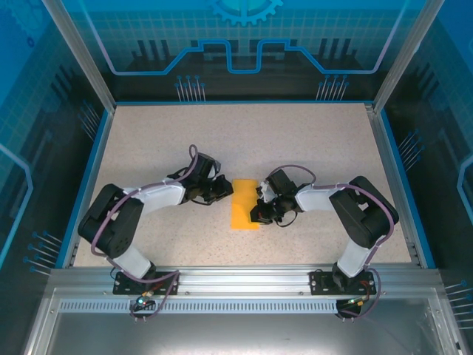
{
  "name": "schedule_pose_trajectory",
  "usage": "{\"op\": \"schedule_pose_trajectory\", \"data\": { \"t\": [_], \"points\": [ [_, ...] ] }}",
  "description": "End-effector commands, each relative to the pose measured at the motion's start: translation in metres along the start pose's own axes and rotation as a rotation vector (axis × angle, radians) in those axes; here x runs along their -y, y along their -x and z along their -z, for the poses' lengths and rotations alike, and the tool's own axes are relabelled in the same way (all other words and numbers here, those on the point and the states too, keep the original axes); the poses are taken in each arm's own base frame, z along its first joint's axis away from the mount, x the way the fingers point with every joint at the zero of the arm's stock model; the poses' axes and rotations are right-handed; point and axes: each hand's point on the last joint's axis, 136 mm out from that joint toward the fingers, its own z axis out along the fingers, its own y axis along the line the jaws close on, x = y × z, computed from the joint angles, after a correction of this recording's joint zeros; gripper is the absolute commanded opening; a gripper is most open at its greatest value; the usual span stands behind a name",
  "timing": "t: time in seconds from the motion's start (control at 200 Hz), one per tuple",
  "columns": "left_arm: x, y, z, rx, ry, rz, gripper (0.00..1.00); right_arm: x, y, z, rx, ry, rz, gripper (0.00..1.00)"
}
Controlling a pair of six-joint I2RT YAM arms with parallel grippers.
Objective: Fold a paper plane with a square sheet of paper (pick it up from the middle)
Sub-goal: Fold the triangle a second time at the center of the table.
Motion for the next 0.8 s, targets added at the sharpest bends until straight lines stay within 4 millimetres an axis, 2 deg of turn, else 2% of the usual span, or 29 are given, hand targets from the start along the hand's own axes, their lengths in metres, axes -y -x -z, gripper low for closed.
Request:
{"op": "schedule_pose_trajectory", "data": {
  "t": [0.0, 0.11, 0.225, 0.42, 0.625, 0.795],
  "points": [
    [0.023, -0.020, 0.004, -0.068, -0.078, -0.053, 0.12, 0.044, -0.023, -0.005, -0.057, -0.151, -0.104, 0.01],
    [0.031, -0.040, -0.008, -0.147, -0.145, -0.064, 0.10, 0.042, -0.021, -0.004, -0.053, -0.147, -0.101, 0.01],
    [0.012, -0.050, -0.025, -0.184, -0.105, -0.027, 0.09, 0.040, -0.021, -0.004, -0.052, -0.144, -0.097, 0.01],
    [-0.014, -0.054, -0.043, -0.203, -0.031, 0.022, 0.08, 0.033, -0.018, 0.001, -0.038, -0.130, -0.083, 0.02],
    [-0.040, -0.061, -0.053, -0.234, 0.078, 0.057, 0.06, 0.007, -0.008, 0.010, -0.017, -0.082, -0.024, 0.04],
    [-0.043, -0.060, -0.051, -0.228, 0.098, 0.047, 0.06, -0.017, 0.004, 0.010, -0.008, -0.054, 0.032, 0.05]
  ]
}}
